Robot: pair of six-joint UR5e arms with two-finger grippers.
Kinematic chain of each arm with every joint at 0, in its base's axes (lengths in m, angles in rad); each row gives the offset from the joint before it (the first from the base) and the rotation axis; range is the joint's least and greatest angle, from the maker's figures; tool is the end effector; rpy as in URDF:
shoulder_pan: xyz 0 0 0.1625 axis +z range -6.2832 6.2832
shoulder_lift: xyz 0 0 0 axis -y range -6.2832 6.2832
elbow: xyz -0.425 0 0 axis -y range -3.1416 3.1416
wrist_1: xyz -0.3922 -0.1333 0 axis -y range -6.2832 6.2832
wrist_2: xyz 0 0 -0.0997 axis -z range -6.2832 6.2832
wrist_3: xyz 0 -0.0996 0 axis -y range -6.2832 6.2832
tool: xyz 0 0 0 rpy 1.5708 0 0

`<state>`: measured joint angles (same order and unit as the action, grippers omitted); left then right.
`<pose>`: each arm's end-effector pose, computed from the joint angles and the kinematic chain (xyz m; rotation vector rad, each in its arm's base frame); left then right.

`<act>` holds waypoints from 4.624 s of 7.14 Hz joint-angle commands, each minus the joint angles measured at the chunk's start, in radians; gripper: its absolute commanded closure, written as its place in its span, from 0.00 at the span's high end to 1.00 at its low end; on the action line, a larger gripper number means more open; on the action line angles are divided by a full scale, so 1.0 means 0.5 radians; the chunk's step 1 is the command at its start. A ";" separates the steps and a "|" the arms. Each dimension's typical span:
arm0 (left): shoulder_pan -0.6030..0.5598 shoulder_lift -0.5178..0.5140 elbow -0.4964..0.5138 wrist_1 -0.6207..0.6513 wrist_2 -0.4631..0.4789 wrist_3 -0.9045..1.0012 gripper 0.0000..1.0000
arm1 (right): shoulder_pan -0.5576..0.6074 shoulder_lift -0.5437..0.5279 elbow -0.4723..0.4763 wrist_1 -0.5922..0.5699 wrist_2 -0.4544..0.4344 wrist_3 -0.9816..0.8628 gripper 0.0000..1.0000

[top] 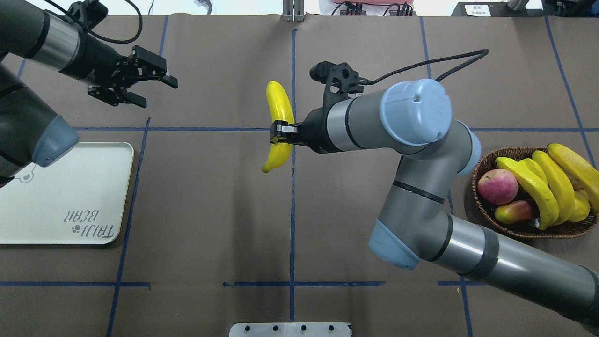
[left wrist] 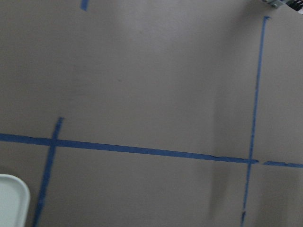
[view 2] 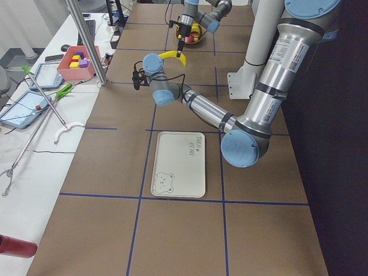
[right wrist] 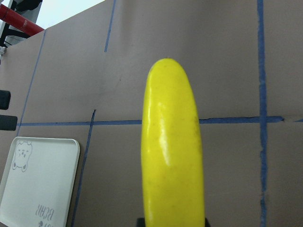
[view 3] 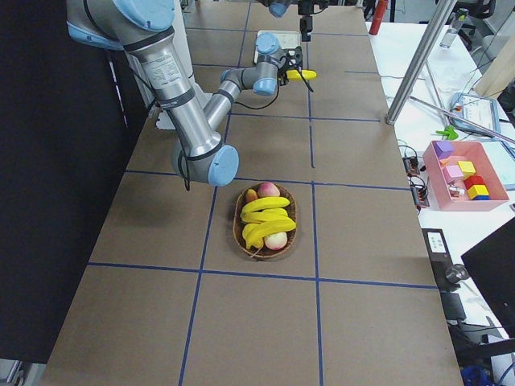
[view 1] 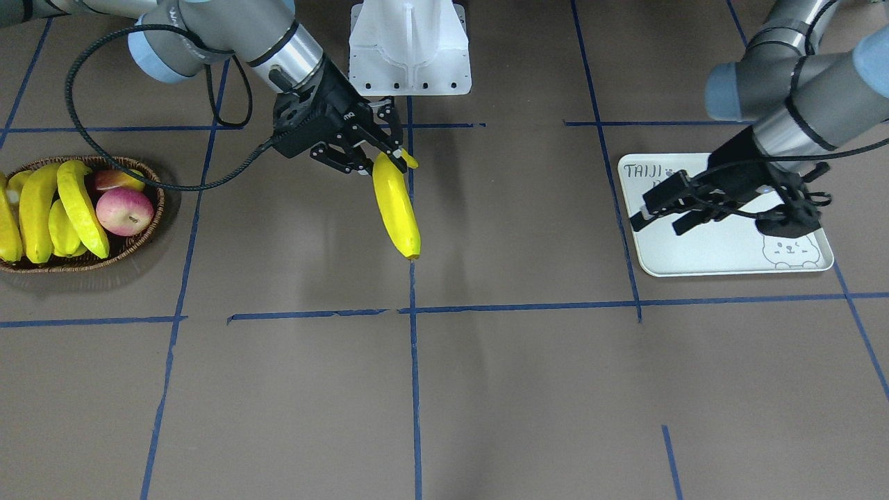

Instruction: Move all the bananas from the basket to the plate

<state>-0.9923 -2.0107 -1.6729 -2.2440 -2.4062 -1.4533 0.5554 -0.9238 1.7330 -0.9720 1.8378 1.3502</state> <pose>0.2861 -0.5469 0.2745 -0.0176 1.3387 -0.2337 -0.4855 -0.4272 0.1349 0.3240 -1.3768 0.0891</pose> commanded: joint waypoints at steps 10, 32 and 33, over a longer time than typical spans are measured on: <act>0.392 -0.234 0.017 -0.022 0.278 -0.664 0.69 | -0.224 0.197 -0.165 0.082 -0.261 0.018 0.08; -0.209 0.907 0.289 0.144 0.523 0.550 0.00 | 0.321 -0.465 0.562 -1.204 0.281 -0.816 0.99; -0.212 0.923 0.381 0.132 0.523 0.550 0.00 | 0.352 -0.493 0.571 -1.204 0.318 -0.829 0.99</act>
<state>-1.0911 -1.5579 -1.5413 -2.1742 -2.1448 -1.1811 0.7015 -1.1402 2.0095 -1.5744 1.9604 0.9635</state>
